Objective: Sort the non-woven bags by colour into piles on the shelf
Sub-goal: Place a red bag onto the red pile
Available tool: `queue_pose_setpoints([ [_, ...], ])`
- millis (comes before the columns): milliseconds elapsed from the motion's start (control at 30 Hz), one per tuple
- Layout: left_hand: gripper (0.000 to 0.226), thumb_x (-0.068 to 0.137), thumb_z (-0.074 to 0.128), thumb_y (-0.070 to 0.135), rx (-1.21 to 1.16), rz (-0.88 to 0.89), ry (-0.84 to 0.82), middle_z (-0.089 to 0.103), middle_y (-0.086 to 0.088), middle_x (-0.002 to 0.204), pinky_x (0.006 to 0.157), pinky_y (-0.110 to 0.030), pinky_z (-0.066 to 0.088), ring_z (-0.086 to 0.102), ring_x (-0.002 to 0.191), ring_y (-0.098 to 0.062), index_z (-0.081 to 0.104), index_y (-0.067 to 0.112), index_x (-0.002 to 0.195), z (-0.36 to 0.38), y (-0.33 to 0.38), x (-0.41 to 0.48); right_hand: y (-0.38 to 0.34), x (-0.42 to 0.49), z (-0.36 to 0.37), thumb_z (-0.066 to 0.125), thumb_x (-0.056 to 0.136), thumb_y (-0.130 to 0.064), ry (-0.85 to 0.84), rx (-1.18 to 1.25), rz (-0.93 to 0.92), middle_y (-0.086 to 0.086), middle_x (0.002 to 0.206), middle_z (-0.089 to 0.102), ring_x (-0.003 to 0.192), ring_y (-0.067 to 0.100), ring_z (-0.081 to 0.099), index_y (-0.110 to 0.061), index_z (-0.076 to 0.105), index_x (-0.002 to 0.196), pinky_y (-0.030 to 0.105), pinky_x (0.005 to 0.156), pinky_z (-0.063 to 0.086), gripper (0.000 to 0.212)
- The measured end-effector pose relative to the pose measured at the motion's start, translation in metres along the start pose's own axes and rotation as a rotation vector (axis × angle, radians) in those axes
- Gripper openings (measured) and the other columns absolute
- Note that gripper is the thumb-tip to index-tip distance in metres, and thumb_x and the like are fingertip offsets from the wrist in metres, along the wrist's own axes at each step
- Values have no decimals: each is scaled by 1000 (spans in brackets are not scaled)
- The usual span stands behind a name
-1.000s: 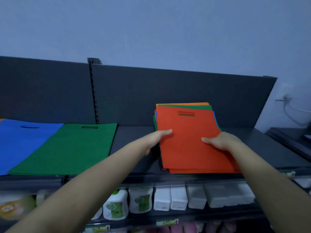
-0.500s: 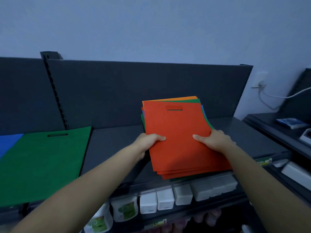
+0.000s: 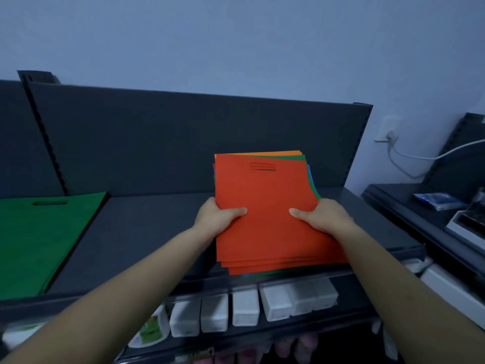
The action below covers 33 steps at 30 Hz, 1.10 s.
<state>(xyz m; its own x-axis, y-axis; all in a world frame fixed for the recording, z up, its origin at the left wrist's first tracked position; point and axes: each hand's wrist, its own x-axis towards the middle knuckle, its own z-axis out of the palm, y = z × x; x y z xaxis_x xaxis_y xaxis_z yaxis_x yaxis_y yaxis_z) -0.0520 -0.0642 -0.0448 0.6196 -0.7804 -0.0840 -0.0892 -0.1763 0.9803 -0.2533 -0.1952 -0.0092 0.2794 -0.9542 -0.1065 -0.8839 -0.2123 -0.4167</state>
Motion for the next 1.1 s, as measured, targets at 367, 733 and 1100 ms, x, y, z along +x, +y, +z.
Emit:
queue_pose_setpoints([
  [367,50,84,72,30,298,288,214,57,5,120,91,-36,50,58,107,-18,53,23,129,-35,3,-16,-14,-6,6,57,84,-61,50,-56,-74,13,156,26,148,30,2,-14,48,140,46,115,23,74],
  [733,24,91,63,11,-37,234,220,63,0,113,84,-32,51,62,103,-18,53,17,112,-35,-10,-14,-17,-22,-23,76,74,2,-191,717,51,14,96,68,86,27,63,-3,65,102,33,68,50,30],
  [1100,32,90,67,16,-281,-62,-14,71,-11,108,70,-36,57,70,93,-27,59,13,121,-69,-14,-18,-41,-46,-14,57,87,10,-279,880,-73,15,96,60,79,30,64,-6,33,141,43,62,54,61],
])
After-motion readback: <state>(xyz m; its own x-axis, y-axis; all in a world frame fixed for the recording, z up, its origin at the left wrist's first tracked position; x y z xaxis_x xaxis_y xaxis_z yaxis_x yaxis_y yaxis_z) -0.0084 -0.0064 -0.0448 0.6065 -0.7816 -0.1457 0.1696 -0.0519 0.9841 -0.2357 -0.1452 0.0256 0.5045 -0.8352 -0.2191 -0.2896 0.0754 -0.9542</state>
